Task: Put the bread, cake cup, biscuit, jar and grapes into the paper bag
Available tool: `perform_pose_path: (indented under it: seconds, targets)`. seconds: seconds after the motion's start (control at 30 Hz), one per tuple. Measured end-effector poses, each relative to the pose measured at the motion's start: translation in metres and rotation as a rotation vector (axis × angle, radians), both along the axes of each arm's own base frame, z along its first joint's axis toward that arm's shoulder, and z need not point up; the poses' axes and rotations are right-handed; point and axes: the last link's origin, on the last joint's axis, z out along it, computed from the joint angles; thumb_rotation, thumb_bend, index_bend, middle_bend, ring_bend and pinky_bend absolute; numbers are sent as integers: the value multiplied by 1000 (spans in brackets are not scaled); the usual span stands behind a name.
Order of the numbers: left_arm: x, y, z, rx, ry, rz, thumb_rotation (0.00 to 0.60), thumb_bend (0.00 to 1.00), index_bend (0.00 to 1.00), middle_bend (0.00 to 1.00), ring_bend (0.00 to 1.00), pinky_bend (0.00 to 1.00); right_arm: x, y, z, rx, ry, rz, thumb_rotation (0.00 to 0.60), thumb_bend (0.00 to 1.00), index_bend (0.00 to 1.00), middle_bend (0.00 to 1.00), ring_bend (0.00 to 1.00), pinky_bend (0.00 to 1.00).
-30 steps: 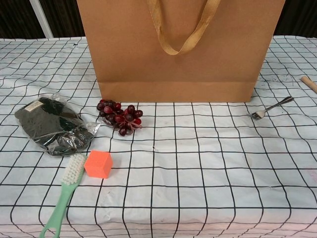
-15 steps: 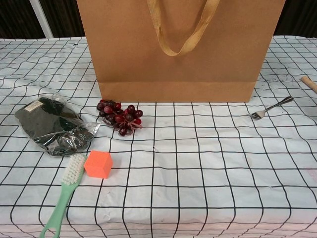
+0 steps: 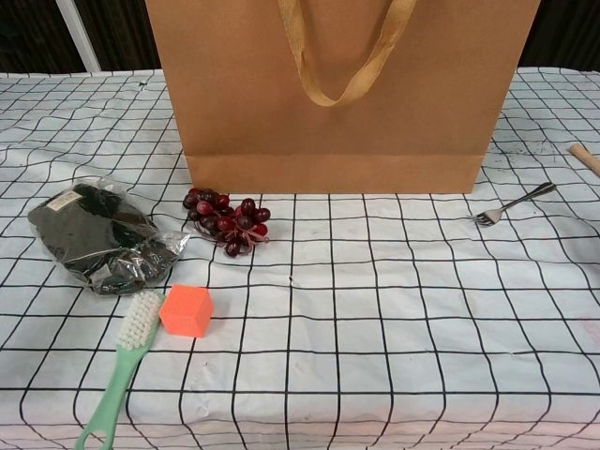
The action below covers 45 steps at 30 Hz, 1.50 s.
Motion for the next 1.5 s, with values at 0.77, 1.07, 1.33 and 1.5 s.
perform_pose_path:
  seconds: [0.77,1.07,1.33,1.5]
  targets:
    - [94,49,-140,-191,187,-188,600,103,98,161,75,139,-2,1,7,-11,-39,6,600,151,44,52,137,199]
    - [92,51,-168,-221,252,-172,600,150,122,193,102,169,-4,0,12,-20,-57,3,600,150,44,52,137,199]
    - [92,57,-182,-214,285,-158,600,168,155,231,124,193,-4,0,15,-33,-70,5,600,150,44,54,137,199]
    - [90,61,-187,-207,300,-153,600,200,184,260,151,221,-5,0,15,-32,-77,7,600,150,44,56,137,199]
